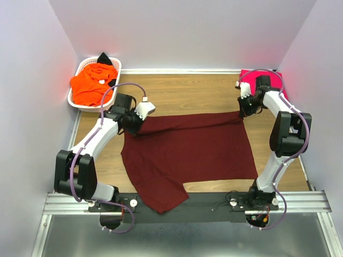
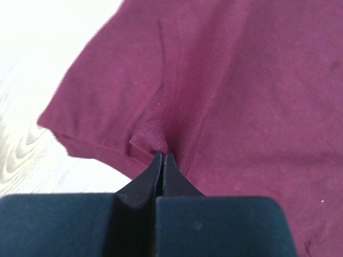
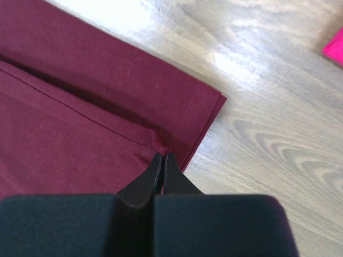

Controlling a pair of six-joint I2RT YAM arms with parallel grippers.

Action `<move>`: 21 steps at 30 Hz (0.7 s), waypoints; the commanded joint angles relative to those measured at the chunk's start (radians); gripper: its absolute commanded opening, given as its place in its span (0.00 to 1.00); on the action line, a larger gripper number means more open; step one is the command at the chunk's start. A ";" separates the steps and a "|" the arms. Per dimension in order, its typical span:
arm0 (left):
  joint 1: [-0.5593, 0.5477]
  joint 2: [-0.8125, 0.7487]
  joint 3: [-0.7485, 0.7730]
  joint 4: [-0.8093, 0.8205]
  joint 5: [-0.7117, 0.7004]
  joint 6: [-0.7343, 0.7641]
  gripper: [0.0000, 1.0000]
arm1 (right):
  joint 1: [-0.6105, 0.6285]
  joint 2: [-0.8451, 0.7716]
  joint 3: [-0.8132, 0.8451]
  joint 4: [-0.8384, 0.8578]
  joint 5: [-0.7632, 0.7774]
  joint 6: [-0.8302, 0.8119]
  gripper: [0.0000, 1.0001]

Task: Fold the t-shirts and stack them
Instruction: Fold the tshirt

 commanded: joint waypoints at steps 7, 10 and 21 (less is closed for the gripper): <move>-0.012 0.025 -0.048 -0.084 -0.021 0.124 0.14 | -0.009 -0.068 -0.075 -0.013 0.052 -0.062 0.15; -0.014 0.013 -0.028 -0.141 -0.008 0.187 0.30 | -0.011 -0.105 -0.106 -0.019 0.065 -0.082 0.44; -0.014 0.087 0.134 -0.179 0.088 0.203 0.43 | -0.014 -0.080 0.027 -0.122 -0.049 -0.052 0.60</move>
